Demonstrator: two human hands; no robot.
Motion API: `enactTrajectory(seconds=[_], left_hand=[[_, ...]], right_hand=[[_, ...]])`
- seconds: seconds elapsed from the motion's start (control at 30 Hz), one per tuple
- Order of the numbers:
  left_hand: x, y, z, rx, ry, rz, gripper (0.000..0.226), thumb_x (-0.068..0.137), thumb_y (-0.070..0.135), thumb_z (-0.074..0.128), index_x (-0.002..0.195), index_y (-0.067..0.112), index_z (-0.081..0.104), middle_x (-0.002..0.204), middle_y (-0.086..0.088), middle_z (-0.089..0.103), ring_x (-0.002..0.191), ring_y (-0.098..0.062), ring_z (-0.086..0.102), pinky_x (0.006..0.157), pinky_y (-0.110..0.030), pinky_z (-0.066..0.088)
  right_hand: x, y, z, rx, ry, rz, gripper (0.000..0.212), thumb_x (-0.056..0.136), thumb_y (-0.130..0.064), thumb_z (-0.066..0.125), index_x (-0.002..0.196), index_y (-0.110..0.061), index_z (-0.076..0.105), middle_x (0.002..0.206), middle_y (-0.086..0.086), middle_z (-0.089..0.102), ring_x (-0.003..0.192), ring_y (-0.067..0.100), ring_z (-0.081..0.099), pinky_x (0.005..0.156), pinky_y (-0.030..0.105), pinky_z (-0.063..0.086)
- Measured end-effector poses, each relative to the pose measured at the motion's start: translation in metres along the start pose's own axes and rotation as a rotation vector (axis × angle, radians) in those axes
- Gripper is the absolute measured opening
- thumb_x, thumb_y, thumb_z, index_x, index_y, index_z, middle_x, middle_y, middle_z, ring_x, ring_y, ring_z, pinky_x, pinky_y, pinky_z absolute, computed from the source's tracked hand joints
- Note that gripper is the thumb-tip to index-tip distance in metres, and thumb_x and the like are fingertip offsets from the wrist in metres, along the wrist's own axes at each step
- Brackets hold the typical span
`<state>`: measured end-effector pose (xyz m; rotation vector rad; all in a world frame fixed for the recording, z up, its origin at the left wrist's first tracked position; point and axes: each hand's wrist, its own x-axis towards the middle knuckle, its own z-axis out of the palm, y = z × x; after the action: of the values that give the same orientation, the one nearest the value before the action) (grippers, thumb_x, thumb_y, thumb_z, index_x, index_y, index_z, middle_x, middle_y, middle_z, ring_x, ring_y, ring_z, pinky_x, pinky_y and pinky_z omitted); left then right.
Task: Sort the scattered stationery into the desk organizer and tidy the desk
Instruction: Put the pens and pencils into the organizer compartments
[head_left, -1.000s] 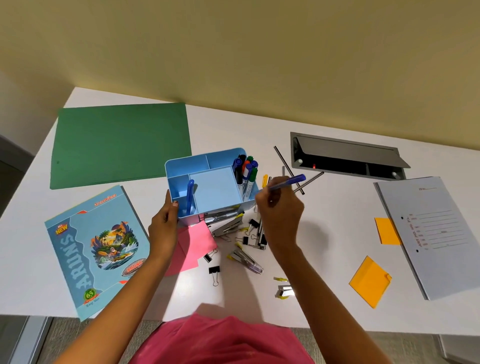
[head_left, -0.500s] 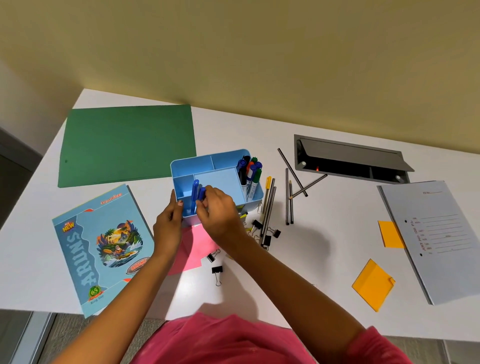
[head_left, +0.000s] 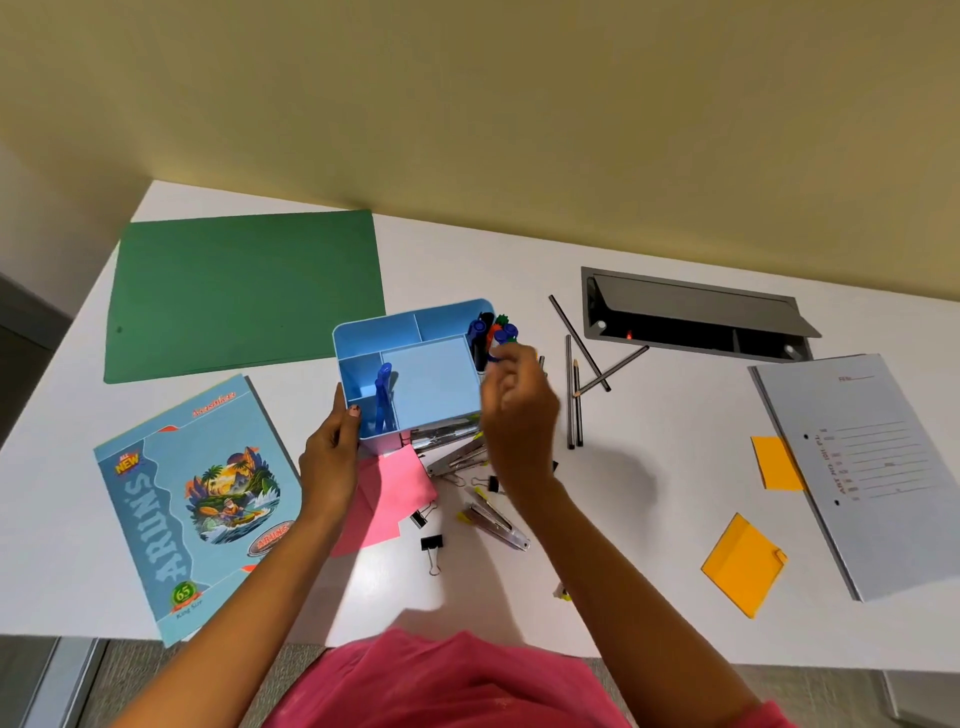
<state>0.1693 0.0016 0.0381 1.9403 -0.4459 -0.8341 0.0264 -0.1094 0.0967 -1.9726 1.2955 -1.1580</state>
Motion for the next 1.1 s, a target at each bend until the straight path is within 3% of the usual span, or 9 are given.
enactTrajectory(seconds=[0.1, 0.17, 0.27, 0.4, 0.47, 0.53, 0.7, 0.9, 1.1], left_hand=[[-0.001, 0.0, 0.0, 0.004, 0.002, -0.003, 0.043, 0.101, 0.043, 0.037, 0.139, 0.027, 0.049, 0.12, -0.003, 0.065, 0.105, -0.024, 0.061, 0.089, -0.048, 0.049], [-0.001, 0.0, 0.001, -0.004, 0.004, 0.001, 0.044, 0.1, 0.044, 0.037, 0.139, 0.028, 0.048, 0.122, -0.005, 0.065, 0.107, -0.026, 0.061, 0.09, -0.051, 0.05], [0.0, -0.001, 0.001, -0.009, 0.004, 0.004, 0.043, 0.101, 0.044, 0.036, 0.139, 0.028, 0.048, 0.123, -0.007, 0.065, 0.109, -0.028, 0.06, 0.09, -0.051, 0.05], [0.001, -0.002, 0.001, -0.014, 0.0, -0.002, 0.044, 0.1, 0.045, 0.037, 0.139, 0.029, 0.048, 0.124, -0.005, 0.064, 0.109, -0.026, 0.06, 0.091, -0.05, 0.05], [0.003, -0.005, 0.001, -0.027, 0.007, -0.011, 0.044, 0.099, 0.047, 0.038, 0.137, 0.028, 0.051, 0.122, -0.006, 0.066, 0.109, -0.028, 0.061, 0.088, -0.047, 0.049], [0.004, -0.008, 0.001, -0.04, 0.013, -0.015, 0.045, 0.098, 0.048, 0.039, 0.135, 0.027, 0.053, 0.119, -0.008, 0.067, 0.108, -0.031, 0.061, 0.086, -0.046, 0.049], [0.003, -0.007, 0.002, -0.049, 0.014, -0.023, 0.044, 0.099, 0.046, 0.038, 0.137, 0.028, 0.051, 0.122, -0.009, 0.066, 0.109, -0.032, 0.06, 0.086, -0.046, 0.049], [0.005, -0.009, 0.002, -0.044, 0.005, -0.019, 0.045, 0.099, 0.047, 0.038, 0.138, 0.027, 0.05, 0.123, -0.008, 0.065, 0.11, -0.03, 0.061, 0.084, -0.043, 0.049], [0.004, -0.008, 0.002, -0.058, 0.008, -0.022, 0.045, 0.099, 0.047, 0.038, 0.138, 0.028, 0.05, 0.126, -0.008, 0.064, 0.113, -0.03, 0.06, 0.088, -0.045, 0.049]], right_hand=[[0.013, 0.03, -0.011, -0.053, 0.167, 0.035, 0.009, 0.089, 0.005, 0.05, 0.093, -0.001, 0.055, 0.08, 0.006, 0.059, 0.062, 0.003, 0.048, 0.058, 0.005, 0.036], [0.018, 0.055, -0.011, -0.092, 0.19, 0.053, 0.006, 0.09, 0.004, 0.051, 0.093, 0.0, 0.054, 0.083, 0.009, 0.06, 0.065, 0.011, 0.051, 0.06, 0.009, 0.04], [0.022, 0.085, -0.005, -0.147, 0.043, 0.171, 0.009, 0.093, -0.001, 0.047, 0.089, -0.005, 0.054, 0.08, 0.008, 0.058, 0.069, 0.019, 0.054, 0.059, 0.025, 0.046], [0.02, 0.105, 0.004, -0.292, -0.24, 0.318, 0.01, 0.097, -0.01, 0.046, 0.093, -0.005, 0.054, 0.08, 0.008, 0.058, 0.071, 0.02, 0.056, 0.054, 0.021, 0.043], [0.017, 0.109, 0.007, -0.391, -0.337, 0.334, 0.012, 0.096, -0.015, 0.052, 0.1, -0.004, 0.054, 0.089, 0.01, 0.061, 0.077, 0.018, 0.059, 0.06, 0.024, 0.049], [0.013, 0.112, 0.009, -0.5, -0.394, 0.342, 0.024, 0.095, -0.023, 0.054, 0.108, -0.003, 0.053, 0.098, 0.01, 0.06, 0.086, 0.018, 0.06, 0.068, 0.026, 0.051], [0.008, 0.118, 0.007, -0.612, -0.403, 0.363, 0.031, 0.097, -0.029, 0.049, 0.113, -0.003, 0.053, 0.105, 0.01, 0.058, 0.094, 0.019, 0.059, 0.07, 0.023, 0.043], [0.01, 0.126, -0.004, -0.399, -0.265, 0.49, 0.015, 0.088, -0.02, 0.063, 0.088, -0.005, 0.059, 0.082, 0.007, 0.06, 0.072, 0.019, 0.059, 0.057, 0.022, 0.042], [0.022, 0.097, -0.028, 0.001, -0.041, 0.383, 0.01, 0.083, 0.0, 0.062, 0.08, -0.003, 0.052, 0.061, -0.004, 0.048, 0.053, 0.004, 0.045, 0.059, 0.016, 0.042]])
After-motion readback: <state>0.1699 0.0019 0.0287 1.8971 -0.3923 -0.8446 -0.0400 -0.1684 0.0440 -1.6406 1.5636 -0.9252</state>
